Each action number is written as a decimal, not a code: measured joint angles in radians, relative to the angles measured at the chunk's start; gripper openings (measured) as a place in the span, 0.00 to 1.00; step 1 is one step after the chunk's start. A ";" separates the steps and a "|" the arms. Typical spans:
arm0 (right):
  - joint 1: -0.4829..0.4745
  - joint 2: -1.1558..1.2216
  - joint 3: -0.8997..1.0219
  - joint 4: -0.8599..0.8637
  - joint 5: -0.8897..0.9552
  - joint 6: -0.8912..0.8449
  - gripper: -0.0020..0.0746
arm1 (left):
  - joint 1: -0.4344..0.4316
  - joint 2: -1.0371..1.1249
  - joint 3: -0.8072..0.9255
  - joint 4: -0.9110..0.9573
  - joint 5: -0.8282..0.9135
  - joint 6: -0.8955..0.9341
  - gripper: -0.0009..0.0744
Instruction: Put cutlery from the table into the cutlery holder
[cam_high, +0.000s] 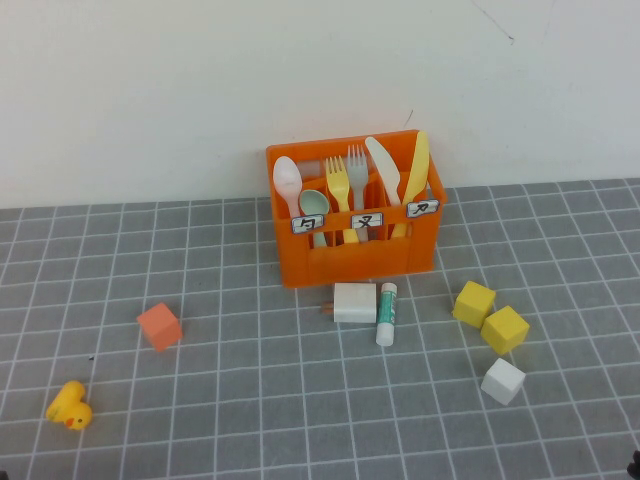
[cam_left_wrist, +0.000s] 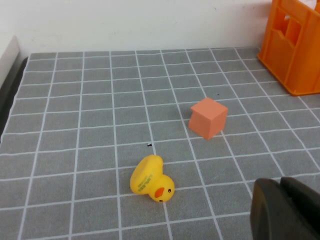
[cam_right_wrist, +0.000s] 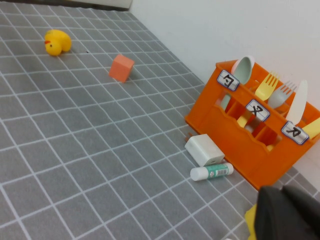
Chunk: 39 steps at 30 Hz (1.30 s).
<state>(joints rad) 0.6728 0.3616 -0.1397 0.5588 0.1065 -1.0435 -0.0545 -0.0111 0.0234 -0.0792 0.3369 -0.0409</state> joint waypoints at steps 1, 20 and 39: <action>0.000 0.000 0.000 0.000 0.000 0.000 0.02 | 0.000 0.000 0.000 0.000 0.000 0.002 0.01; -0.421 -0.278 0.000 0.000 0.000 0.000 0.02 | 0.000 0.000 0.000 -0.001 0.000 0.002 0.01; -0.584 -0.317 0.107 -0.314 -0.037 0.483 0.02 | 0.000 0.000 0.000 -0.001 0.000 0.002 0.01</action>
<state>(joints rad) 0.0890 0.0448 -0.0327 0.2447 0.0694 -0.5604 -0.0545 -0.0111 0.0234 -0.0798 0.3369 -0.0393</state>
